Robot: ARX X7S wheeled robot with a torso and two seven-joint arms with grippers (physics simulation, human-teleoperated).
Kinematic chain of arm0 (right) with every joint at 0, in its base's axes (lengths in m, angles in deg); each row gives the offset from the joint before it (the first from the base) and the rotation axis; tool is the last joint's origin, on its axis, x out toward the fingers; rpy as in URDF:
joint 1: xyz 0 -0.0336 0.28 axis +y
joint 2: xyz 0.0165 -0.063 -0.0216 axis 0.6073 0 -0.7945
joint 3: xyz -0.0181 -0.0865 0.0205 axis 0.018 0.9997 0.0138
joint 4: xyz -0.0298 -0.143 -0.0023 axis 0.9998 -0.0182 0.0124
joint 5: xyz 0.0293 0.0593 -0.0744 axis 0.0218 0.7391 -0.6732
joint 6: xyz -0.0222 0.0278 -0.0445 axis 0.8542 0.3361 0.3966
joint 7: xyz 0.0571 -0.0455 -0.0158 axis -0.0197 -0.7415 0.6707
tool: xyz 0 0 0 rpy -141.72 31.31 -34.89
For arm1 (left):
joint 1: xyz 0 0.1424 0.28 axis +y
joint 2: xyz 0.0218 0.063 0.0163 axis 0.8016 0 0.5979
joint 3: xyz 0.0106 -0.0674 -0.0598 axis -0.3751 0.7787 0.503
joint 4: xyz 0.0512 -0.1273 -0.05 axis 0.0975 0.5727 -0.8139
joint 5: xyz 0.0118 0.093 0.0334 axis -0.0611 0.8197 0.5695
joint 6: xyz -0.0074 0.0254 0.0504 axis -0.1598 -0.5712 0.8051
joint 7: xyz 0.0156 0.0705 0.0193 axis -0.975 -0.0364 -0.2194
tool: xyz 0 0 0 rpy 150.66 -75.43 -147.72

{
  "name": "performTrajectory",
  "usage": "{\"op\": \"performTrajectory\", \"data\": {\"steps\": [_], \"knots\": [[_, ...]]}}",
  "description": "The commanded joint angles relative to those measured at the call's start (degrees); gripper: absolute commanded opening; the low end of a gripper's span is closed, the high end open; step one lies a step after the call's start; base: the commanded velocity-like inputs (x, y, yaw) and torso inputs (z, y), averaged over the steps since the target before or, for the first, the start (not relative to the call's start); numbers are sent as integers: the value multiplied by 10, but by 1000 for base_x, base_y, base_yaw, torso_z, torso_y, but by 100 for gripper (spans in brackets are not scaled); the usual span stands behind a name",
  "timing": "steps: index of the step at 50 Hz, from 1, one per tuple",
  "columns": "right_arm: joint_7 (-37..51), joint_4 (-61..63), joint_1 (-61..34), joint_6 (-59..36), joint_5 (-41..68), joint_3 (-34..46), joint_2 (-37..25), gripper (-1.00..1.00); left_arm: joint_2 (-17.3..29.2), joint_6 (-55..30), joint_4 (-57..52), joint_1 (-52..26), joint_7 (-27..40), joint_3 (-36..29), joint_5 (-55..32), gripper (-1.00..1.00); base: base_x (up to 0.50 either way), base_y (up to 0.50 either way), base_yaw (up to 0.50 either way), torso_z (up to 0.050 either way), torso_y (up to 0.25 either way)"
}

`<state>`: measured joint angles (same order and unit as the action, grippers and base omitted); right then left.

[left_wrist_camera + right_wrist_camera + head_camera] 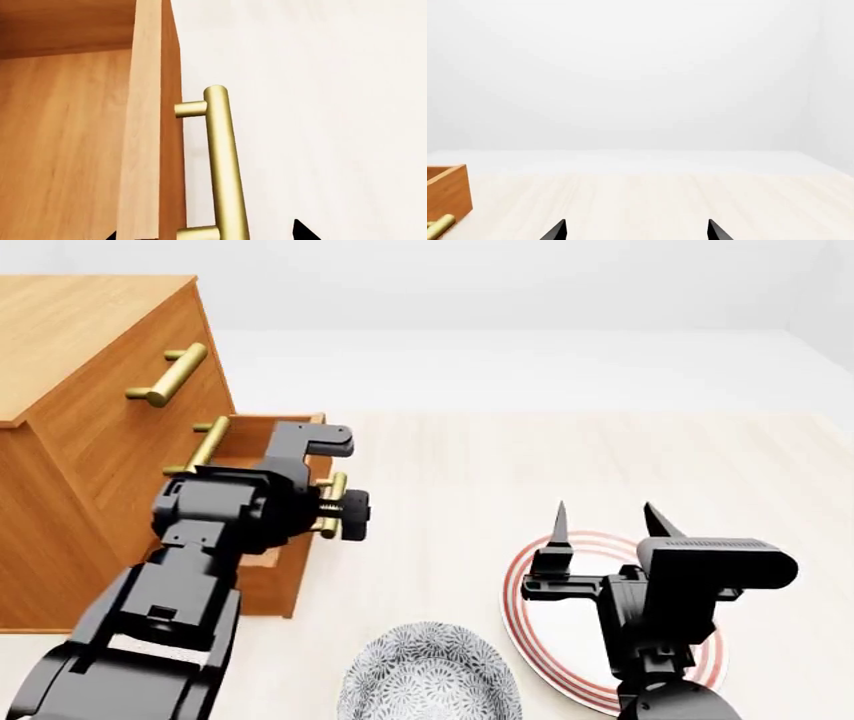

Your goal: Open the bottom drawer of the cabinet.

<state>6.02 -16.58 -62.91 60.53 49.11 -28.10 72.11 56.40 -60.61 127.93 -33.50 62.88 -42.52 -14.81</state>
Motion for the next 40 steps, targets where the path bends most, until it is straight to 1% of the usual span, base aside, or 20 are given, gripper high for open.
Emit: {"op": "performTrajectory", "data": {"steps": [1,4,10,15,19,24,35,38,39,40], "knots": [[3,0,1,2,3,1,-2,100,-12,-46,-60,22,-30,-2,-41,100,0,0,0,0,0],[3,0,1,1,3,1,-2,100,-20,-51,-60,24,-41,-4,-49,100,0,0,0,0,0],[4,-1,1,3,4,3,-3,100,-33,-83,-121,43,-48,-9,-74,100,0,0,0,0,0],[5,3,1,1,6,2,-6,100,-47,-75,-110,38,-46,-20,-82,100,0,0,0,0,0],[6,4,0,0,8,0,-7,100,-51,-66,-102,28,-36,-48,-119,100,0,0,0,0,0],[6,6,3,1,12,-5,-11,100,-50,-49,-97,19,-19,-98,-181,100,0,0,0,0,0],[9,6,1,0,13,-3,-13,100,-38,-49,-120,19,-5,-117,-216,100,0,0,0,0,1],[10,5,0,0,13,-3,-13,100,-29,-42,-156,31,10,-113,-220,100,0,0,0,0,4],[10,5,0,-1,13,-2,-14,100,-12,-19,-230,54,33,-97,-225,100,0,0,0,0,0],[11,5,-1,-2,13,-3,-14,100,-4,-15,-266,64,52,-87,-228,100,0,0,0,0,0]]}}
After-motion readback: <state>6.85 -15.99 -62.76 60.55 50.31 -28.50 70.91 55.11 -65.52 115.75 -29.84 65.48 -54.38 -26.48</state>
